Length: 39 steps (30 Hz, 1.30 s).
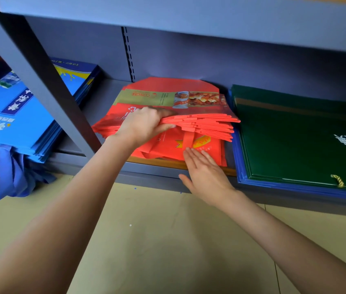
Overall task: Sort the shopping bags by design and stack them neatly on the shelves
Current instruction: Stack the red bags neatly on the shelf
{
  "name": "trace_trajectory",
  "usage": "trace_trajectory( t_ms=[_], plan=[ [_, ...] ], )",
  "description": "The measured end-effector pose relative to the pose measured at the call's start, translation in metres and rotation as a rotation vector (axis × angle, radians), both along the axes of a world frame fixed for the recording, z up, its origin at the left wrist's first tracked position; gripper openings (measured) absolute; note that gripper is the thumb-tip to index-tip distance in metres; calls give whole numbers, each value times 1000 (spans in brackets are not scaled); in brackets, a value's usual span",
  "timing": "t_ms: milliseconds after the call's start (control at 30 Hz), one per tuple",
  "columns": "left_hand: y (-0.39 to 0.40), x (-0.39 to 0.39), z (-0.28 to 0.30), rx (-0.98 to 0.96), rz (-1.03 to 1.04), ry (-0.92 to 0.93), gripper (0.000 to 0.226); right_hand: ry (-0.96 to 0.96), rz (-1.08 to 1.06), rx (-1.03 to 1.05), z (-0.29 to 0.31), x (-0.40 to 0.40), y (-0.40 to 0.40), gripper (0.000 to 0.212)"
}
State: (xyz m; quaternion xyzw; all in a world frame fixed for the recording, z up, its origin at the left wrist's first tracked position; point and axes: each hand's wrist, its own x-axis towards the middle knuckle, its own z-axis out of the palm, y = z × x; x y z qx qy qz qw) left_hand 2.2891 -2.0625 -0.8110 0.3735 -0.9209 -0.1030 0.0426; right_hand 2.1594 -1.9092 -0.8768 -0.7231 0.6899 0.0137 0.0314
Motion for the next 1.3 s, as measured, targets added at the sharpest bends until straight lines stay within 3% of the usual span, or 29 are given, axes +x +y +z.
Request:
trace_trajectory(
  t_ms=[200, 367, 500, 600, 733, 933, 1000, 1100, 1233, 1300],
  plan=[
    [7, 0, -15, -52, -60, -73, 53, -35, -124, 45, -3, 10, 4, 68],
    [17, 0, -29, -172, -100, -101, 60, -29, -243, -74, -16, 26, 3, 76],
    [26, 0, -47, -224, -109, -243, 67, -53, -117, -356, -7, 26, 20, 37],
    [25, -1, -47, -228, -102, -262, 69, -177, 17, -486, 7, 12, 32, 24],
    [25, -2, -46, -250, -107, -271, 70, -314, -66, -590, 23, -14, 11, 21],
    [21, -1, -49, -253, -102, -191, 63, -241, 51, -599, 14, -12, 17, 28],
    [16, 1, -44, -300, -115, 14, 51, -248, 76, -548, 7, -7, 24, 31],
    [8, 3, -27, -476, -60, 278, 39, -178, 10, -251, -3, -4, 19, 51],
    [-2, -1, 5, -639, 41, 270, 32, -172, -47, 3, -2, 3, 2, 88],
    [-5, -2, 13, -613, 45, 261, 32, -161, -87, 54, -2, 5, -7, 85]
  ],
)
